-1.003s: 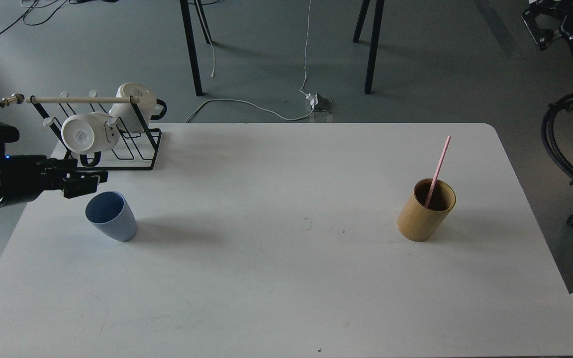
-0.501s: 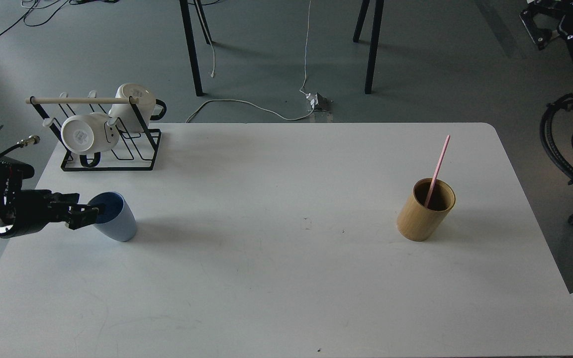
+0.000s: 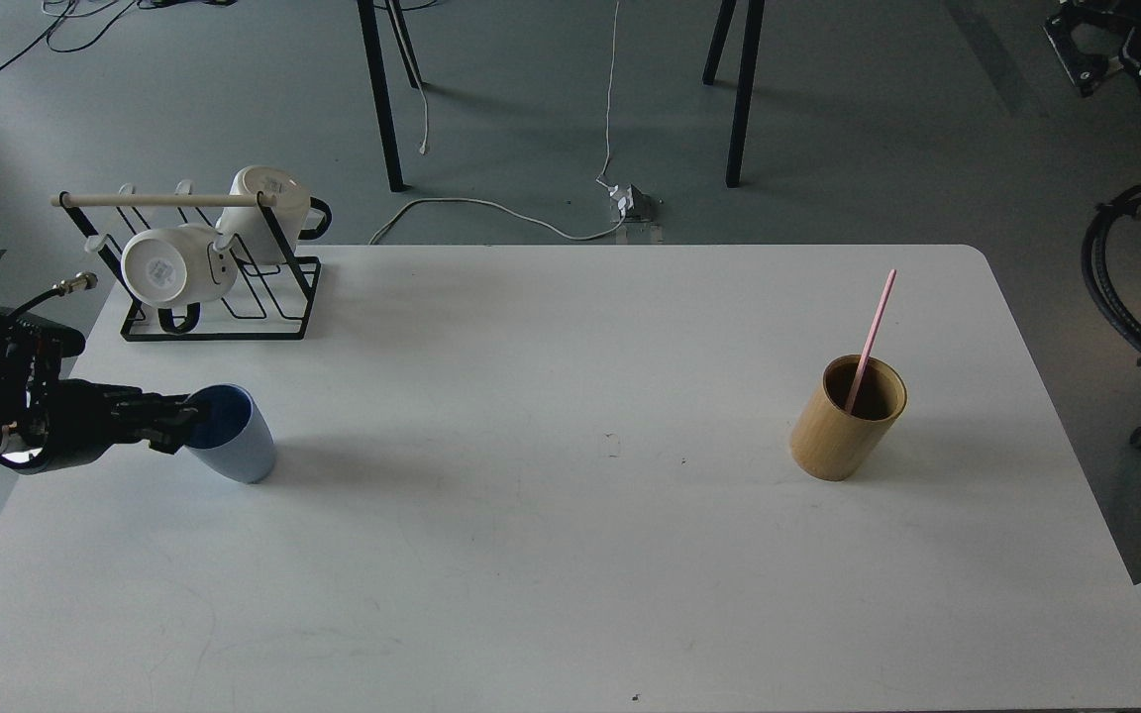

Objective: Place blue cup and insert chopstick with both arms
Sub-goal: 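Carry the blue cup with the left gripper toward the table center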

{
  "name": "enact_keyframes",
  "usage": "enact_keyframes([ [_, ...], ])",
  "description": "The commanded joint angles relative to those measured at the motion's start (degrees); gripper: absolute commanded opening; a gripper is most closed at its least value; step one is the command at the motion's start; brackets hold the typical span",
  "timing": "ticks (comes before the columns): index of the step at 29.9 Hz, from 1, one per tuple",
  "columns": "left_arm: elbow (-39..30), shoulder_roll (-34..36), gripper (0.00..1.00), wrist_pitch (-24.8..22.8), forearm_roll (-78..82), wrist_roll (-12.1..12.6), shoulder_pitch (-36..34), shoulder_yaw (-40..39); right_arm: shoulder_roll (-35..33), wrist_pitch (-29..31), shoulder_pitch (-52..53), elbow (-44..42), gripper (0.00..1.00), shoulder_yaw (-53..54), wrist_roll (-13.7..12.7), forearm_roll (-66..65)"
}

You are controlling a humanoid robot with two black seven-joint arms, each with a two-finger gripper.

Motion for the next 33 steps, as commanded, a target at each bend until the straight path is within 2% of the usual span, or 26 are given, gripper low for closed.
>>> enact_keyframes([
  [1, -0.18, -0.01, 0.06, -0.02, 0.07, -1.26, -0.22, -0.08, 0.00, 0.00, 0.00, -0.04, 1.00, -0.09, 0.00, 0.00],
  [4, -1.14, 0.07, 0.04, -0.11, 0.07, -2.37, -0.92, -0.26, 0.00, 0.00, 0.00, -0.04, 1.00, -0.09, 0.09, 0.00],
  [8, -5.08, 1.04, 0.03, -0.89, 0.07, -2.37, -4.26, -0.17, 0.00, 0.00, 0.00, 0.05, 1.00, -0.09, 0.09, 0.00],
  [16, -20.20, 4.64, 0.02, -10.11, 0.59, -2.23, -12.16, -0.17, 0.09, 0.00, 0.08, 0.13, 1.00, -0.09, 0.09, 0.00],
  [22, -27.68, 2.28, 0.02, -15.39, 5.33, 3.65, -16.65, -0.26, -0.09, 0.00, 0.35, 0.22, 1.00, -0.17, 0.09, 0.00],
  [25, -28.04, -3.15, 0.02, -17.74, 8.05, 5.50, -19.11, -0.26, -0.09, 0.00, 0.52, 0.31, 1.00, -0.09, 0.09, 0.00],
  [33, -26.20, -16.34, 0.03, -17.74, 12.98, 8.75, -22.11, -0.17, -0.09, 0.00, 0.35, 0.22, 1.00, -0.09, 0.09, 0.00],
])
